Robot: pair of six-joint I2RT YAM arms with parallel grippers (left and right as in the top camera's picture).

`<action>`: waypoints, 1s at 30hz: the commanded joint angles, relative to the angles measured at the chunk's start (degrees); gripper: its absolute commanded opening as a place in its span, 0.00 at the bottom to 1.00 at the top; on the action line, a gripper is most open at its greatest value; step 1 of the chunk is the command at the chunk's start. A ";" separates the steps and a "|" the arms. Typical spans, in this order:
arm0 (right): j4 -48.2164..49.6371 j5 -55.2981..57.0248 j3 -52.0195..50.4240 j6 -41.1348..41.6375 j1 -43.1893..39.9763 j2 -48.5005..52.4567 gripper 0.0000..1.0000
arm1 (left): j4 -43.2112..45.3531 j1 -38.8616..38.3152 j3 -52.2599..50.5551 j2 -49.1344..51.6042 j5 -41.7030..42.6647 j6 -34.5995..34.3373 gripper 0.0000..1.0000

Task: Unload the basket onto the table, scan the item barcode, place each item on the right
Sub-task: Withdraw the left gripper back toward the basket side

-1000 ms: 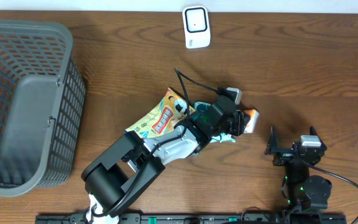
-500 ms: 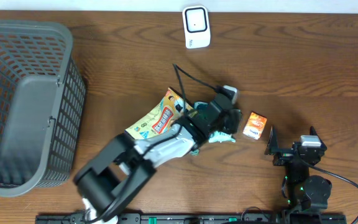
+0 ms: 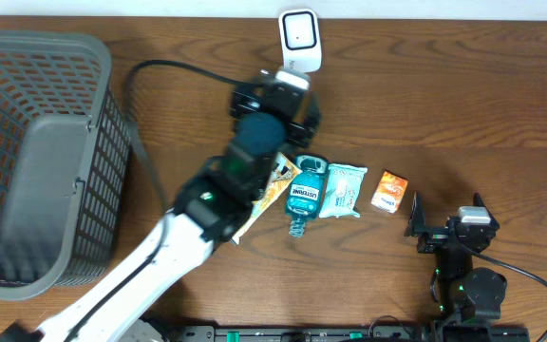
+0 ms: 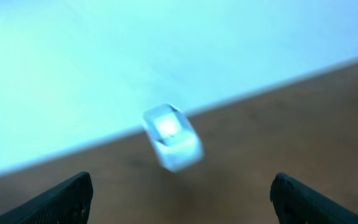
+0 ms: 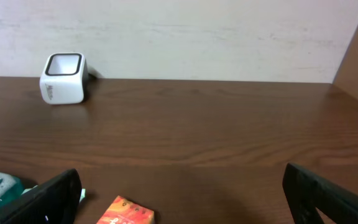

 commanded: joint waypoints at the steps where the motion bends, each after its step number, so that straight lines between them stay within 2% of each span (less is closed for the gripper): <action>1: -0.22 0.52 -0.09 -0.46 0.02 -0.09 0.99 | -0.15 3.02 3.43 -4.07 -9.94 12.63 0.96; 4: -0.24 0.52 -0.09 -0.46 0.02 -0.09 0.99 | -0.15 6.54 5.29 -6.16 -13.84 17.22 0.97; 11: -0.22 0.52 -0.09 -0.46 0.02 -0.09 0.99 | -0.09 14.58 8.04 -6.75 -13.44 25.31 0.98; 17: -0.22 0.52 -0.09 -0.46 0.02 -0.09 0.99 | -1.90 19.74 8.04 -6.84 -12.22 24.04 0.98; 22: -0.22 0.52 -0.09 -0.46 0.02 -0.09 0.99 | -2.60 21.14 8.02 -8.22 -11.78 23.80 0.98; 25: -0.22 0.52 -0.09 -0.46 0.02 -0.09 0.99 | -4.46 21.14 8.02 -10.84 -10.40 20.85 0.98; 30: 0.09 0.52 -0.09 -0.48 0.02 -0.09 0.99 | -8.98 21.14 8.00 -17.57 -6.27 20.11 0.98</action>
